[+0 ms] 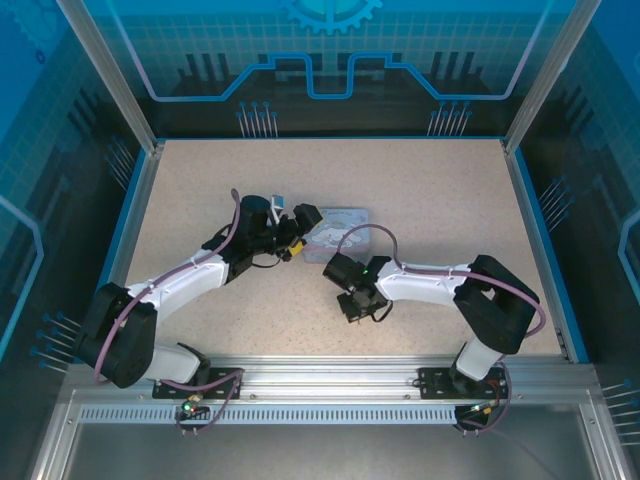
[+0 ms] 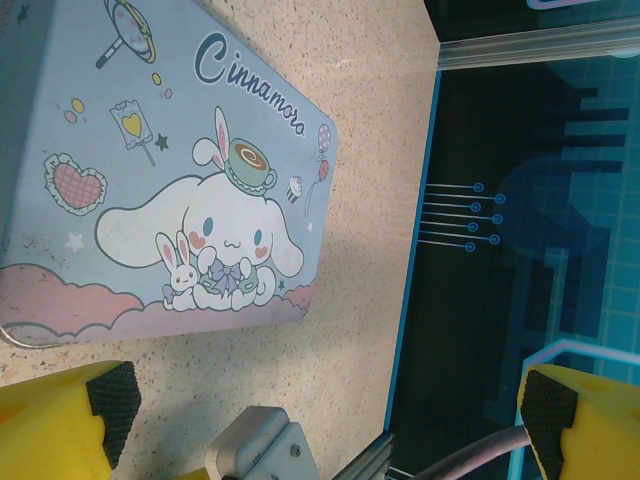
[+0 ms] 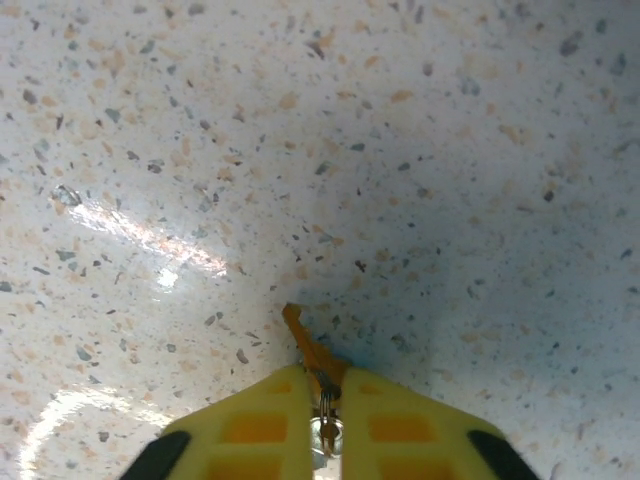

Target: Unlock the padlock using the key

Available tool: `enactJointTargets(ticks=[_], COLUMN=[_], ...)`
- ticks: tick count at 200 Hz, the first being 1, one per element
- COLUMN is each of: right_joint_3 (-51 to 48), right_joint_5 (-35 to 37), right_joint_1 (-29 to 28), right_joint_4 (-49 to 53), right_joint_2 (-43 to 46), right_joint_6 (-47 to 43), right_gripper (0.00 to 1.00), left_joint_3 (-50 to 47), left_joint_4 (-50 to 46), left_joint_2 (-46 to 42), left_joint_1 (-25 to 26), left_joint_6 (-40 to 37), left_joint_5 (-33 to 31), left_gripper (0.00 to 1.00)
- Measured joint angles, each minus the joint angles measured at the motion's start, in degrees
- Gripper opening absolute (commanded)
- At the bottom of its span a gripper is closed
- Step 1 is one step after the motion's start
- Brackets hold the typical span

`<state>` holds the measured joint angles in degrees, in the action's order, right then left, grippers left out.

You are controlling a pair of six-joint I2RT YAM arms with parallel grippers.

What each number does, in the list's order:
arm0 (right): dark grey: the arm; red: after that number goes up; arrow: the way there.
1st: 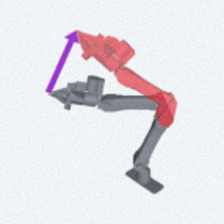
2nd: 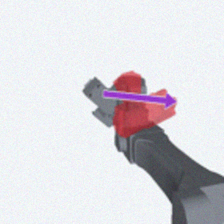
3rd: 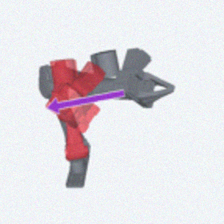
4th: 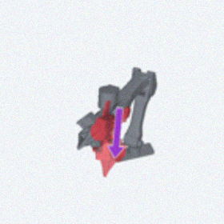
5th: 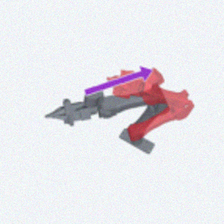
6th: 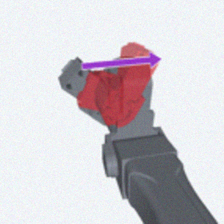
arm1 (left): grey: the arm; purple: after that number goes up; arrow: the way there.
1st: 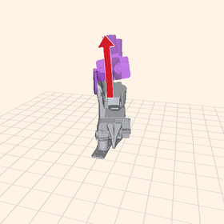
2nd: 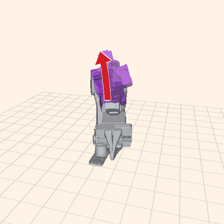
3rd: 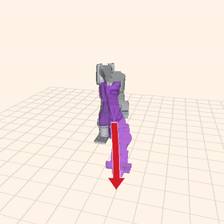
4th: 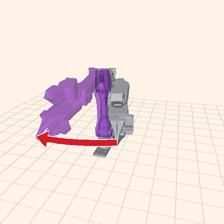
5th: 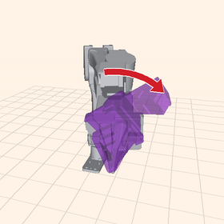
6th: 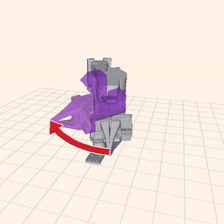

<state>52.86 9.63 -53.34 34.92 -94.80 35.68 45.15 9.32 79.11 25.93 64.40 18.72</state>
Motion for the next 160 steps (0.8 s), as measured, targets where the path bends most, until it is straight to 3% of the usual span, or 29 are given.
enactJointTargets(ticks=[53,160], right_joint_3=[-1.42,-10.27], right_joint_5=[-2.99,-27.67], right_joint_1=[2.27,18.08], right_joint_4=[-1.64,-15.85], right_joint_2=[1.86,15.08], right_joint_6=[-1.75,-3.74], right_gripper=[0.0,0.0], left_joint_3=[0.0,0.0], left_joint_4=[-0.02,-0.04], left_joint_2=[0.0,-0.22], left_joint_1=[0.0,0.0], left_joint_6=[0.0,-0.07], left_joint_5=[0.0,0.0], left_gripper=[0.99,0.99])
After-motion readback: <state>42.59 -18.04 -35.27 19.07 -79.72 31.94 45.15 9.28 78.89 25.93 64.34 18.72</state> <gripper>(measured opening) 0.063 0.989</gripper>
